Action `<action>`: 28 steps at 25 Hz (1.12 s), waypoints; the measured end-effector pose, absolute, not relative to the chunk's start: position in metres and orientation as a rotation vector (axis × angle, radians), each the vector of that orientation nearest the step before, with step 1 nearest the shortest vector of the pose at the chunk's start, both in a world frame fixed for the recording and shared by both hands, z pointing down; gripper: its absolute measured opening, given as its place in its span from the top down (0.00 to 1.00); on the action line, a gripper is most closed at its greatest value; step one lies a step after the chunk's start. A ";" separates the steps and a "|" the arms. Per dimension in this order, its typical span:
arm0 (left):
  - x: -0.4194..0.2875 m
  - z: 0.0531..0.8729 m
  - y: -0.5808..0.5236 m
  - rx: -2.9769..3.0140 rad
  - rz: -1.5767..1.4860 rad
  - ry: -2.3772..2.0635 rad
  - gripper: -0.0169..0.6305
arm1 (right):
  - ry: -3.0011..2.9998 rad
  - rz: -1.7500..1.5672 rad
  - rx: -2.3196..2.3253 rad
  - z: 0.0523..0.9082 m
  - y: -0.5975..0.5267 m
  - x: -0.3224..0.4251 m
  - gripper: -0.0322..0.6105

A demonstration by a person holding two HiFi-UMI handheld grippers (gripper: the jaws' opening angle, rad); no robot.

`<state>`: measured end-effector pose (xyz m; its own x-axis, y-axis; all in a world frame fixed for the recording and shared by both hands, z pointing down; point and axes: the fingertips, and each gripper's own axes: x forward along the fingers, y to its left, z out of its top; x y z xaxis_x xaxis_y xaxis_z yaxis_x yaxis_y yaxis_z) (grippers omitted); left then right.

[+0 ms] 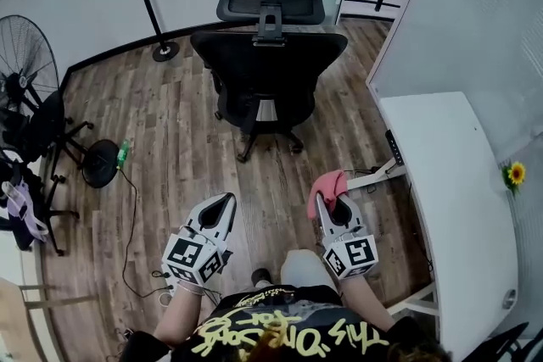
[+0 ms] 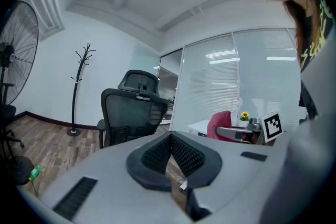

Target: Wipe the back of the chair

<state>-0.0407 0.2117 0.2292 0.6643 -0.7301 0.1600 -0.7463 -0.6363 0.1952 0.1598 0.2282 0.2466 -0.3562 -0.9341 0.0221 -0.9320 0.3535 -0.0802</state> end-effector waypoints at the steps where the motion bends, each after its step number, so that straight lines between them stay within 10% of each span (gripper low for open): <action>1: -0.039 0.231 0.209 2.634 0.106 -1.183 0.98 | 2.557 -0.127 -1.771 0.246 0.226 0.160 0.85; 28: 0.067 0.228 -0.026 2.634 0.129 -1.316 0.98 | 2.794 -0.061 -1.422 0.252 -0.014 0.206 0.85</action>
<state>0.0674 -0.0262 0.2276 0.6013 -0.7820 0.1639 -0.7990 -0.5864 0.1334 0.2056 -0.0144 0.2519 -0.5887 -0.8083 0.0124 -0.8080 0.5879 -0.0376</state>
